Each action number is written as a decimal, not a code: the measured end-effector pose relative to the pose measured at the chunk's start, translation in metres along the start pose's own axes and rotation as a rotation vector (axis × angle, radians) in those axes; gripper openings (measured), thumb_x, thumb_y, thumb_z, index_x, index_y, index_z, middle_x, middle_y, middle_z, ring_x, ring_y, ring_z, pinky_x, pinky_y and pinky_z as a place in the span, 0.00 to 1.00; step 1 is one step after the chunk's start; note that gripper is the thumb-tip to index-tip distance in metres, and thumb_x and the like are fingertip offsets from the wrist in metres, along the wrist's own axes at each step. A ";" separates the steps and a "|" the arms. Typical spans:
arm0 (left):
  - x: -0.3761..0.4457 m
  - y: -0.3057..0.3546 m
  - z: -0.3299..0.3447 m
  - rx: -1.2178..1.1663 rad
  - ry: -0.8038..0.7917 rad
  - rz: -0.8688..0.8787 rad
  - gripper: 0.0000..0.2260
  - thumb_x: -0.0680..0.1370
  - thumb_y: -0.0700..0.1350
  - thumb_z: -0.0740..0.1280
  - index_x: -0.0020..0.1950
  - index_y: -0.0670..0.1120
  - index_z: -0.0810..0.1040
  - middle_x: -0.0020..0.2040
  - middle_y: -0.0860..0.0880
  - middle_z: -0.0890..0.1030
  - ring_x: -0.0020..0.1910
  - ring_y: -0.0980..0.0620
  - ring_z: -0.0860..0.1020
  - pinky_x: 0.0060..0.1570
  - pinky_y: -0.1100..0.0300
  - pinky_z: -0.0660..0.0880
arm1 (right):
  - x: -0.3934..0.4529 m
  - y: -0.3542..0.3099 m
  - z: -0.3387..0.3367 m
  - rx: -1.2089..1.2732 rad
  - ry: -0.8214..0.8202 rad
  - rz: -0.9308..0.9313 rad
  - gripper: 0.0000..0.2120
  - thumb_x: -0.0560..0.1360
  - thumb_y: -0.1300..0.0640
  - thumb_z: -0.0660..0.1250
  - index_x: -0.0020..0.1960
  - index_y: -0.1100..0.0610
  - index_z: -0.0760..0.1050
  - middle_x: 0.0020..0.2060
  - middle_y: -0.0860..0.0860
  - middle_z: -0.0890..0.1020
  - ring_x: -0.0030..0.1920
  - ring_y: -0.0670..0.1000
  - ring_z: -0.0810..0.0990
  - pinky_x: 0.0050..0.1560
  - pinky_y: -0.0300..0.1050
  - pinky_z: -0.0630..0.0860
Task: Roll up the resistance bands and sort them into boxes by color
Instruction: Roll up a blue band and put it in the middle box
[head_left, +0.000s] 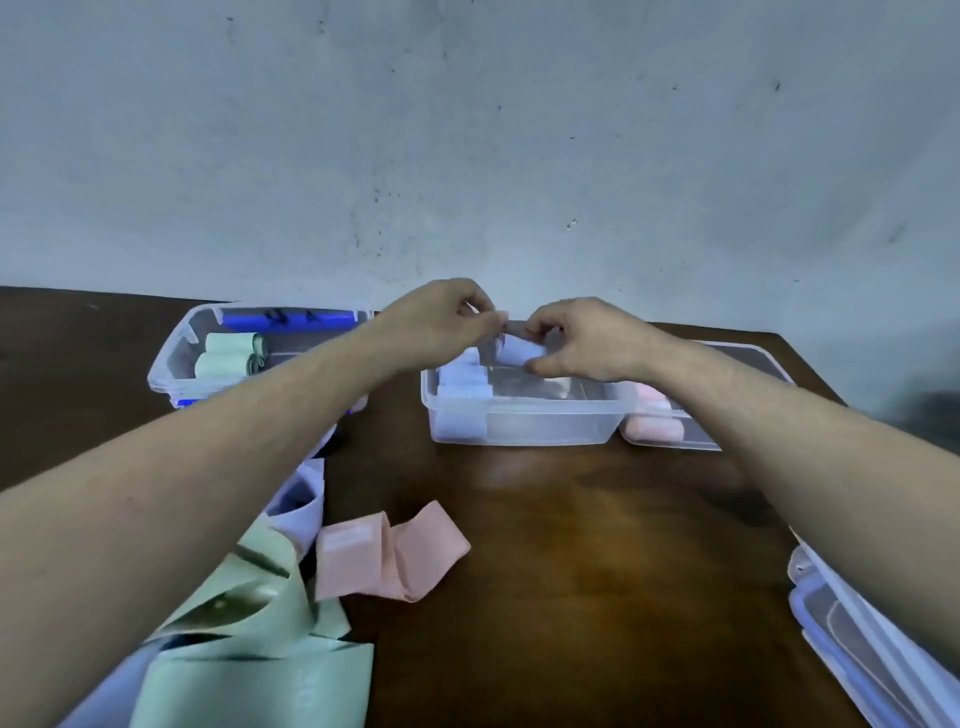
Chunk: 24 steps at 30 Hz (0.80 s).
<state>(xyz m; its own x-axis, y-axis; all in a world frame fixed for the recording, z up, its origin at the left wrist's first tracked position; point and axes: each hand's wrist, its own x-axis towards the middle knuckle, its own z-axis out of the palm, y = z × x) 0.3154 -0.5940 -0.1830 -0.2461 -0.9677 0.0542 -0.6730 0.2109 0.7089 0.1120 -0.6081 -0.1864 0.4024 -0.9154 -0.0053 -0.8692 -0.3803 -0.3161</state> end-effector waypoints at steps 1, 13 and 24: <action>0.006 -0.004 -0.004 0.051 -0.022 0.008 0.08 0.80 0.52 0.64 0.55 0.52 0.79 0.50 0.57 0.82 0.49 0.52 0.79 0.48 0.58 0.74 | 0.008 0.003 0.005 -0.039 -0.018 0.030 0.08 0.72 0.52 0.73 0.48 0.49 0.77 0.45 0.46 0.80 0.46 0.48 0.77 0.44 0.38 0.73; 0.056 -0.041 0.006 0.931 -0.151 0.207 0.13 0.79 0.44 0.63 0.61 0.53 0.79 0.58 0.51 0.80 0.51 0.48 0.79 0.39 0.59 0.68 | 0.057 0.028 0.050 -0.336 -0.009 0.120 0.15 0.72 0.48 0.69 0.58 0.46 0.77 0.57 0.46 0.81 0.55 0.53 0.79 0.46 0.45 0.72; 0.064 -0.051 0.016 1.098 -0.223 0.148 0.08 0.78 0.45 0.63 0.55 0.53 0.79 0.53 0.52 0.79 0.42 0.50 0.72 0.30 0.60 0.61 | 0.064 0.023 0.057 -0.403 0.023 0.048 0.15 0.76 0.51 0.66 0.63 0.49 0.75 0.56 0.51 0.82 0.54 0.56 0.79 0.42 0.44 0.66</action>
<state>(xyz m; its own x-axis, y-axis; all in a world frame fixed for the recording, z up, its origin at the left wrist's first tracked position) 0.3223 -0.6644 -0.2267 -0.4194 -0.9001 -0.1180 -0.8483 0.4349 -0.3021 0.1341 -0.6675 -0.2485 0.3562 -0.9343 0.0117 -0.9316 -0.3541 0.0815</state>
